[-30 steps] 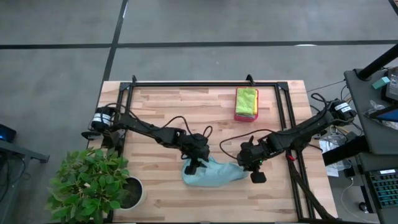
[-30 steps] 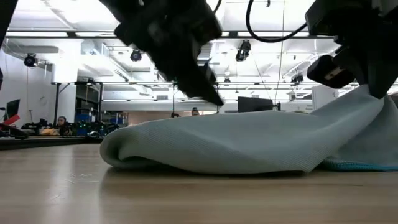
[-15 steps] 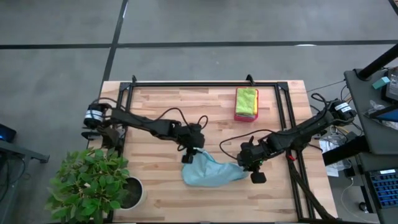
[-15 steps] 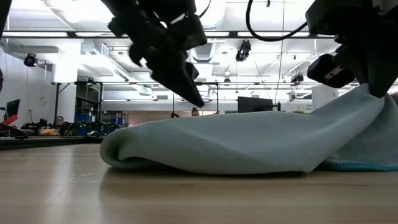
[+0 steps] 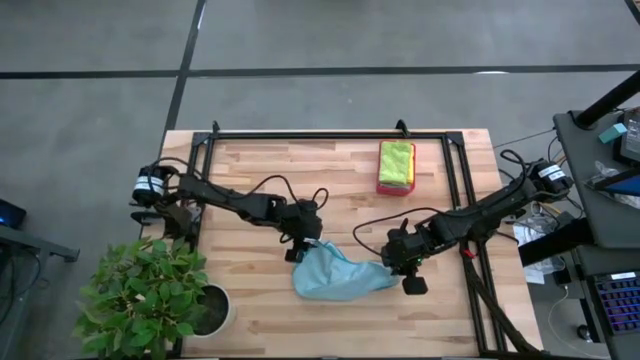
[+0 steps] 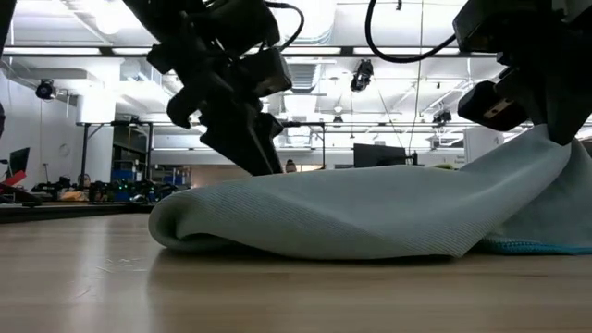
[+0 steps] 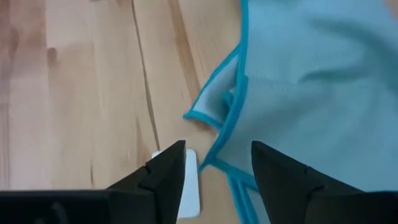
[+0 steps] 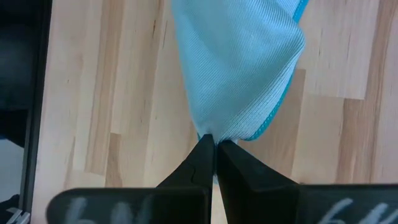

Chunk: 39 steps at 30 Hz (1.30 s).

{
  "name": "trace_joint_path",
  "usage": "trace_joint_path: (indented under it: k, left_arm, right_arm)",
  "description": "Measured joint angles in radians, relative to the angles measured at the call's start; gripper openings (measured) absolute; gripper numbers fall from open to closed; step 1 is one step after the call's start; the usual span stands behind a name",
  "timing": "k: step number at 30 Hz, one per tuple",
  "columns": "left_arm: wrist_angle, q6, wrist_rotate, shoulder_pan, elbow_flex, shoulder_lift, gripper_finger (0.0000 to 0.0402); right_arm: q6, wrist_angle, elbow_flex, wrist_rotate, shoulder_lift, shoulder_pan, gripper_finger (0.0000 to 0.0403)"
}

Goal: Fold microfiber towels
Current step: Fold the blue microfiber towel

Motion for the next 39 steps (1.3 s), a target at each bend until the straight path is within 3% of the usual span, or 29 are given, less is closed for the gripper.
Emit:
trace_joint_path:
  k: [8, 14, 19, 23, 27, 33, 39]
  left_arm:
    - [0.016, 0.002, 0.002, 0.000, -0.008, 0.011, 0.0158]
    - [0.039, 0.004, 0.002, 0.000, -0.023, 0.019, 0.0100]
    - [0.043, 0.005, 0.004, -0.002, -0.023, 0.027, 0.0018]
    - [0.012, 0.009, 0.004, -0.007, -0.013, -0.002, 0.0002]
    - [-0.103, 0.010, -0.004, -0.017, 0.036, -0.126, 0.0001]
    - [-0.293, 0.010, -0.143, -0.039, 0.125, -0.365, 0.0000]
    - [-0.335, 0.035, -0.327, -0.040, 0.180, -0.560, 0.0000]
  right_arm:
    - [0.006, -0.001, 0.000, 0.000, 0.000, 0.000, 0.0008]
    - [0.009, 0.000, 0.000, 0.000, 0.000, 0.000, 0.0008]
    - [0.010, 0.000, 0.000, 0.000, 0.000, 0.000, 0.0008]
    - [0.021, -0.011, 0.000, 0.000, -0.004, 0.000, 0.0008]
    - [0.026, -0.109, 0.034, 0.010, -0.031, 0.000, 0.0008]
    - [0.013, -0.410, 0.229, 0.190, -0.050, -0.001, 0.0008]
    - [0.003, -0.697, 0.473, 0.601, -0.039, -0.016, 0.0009]
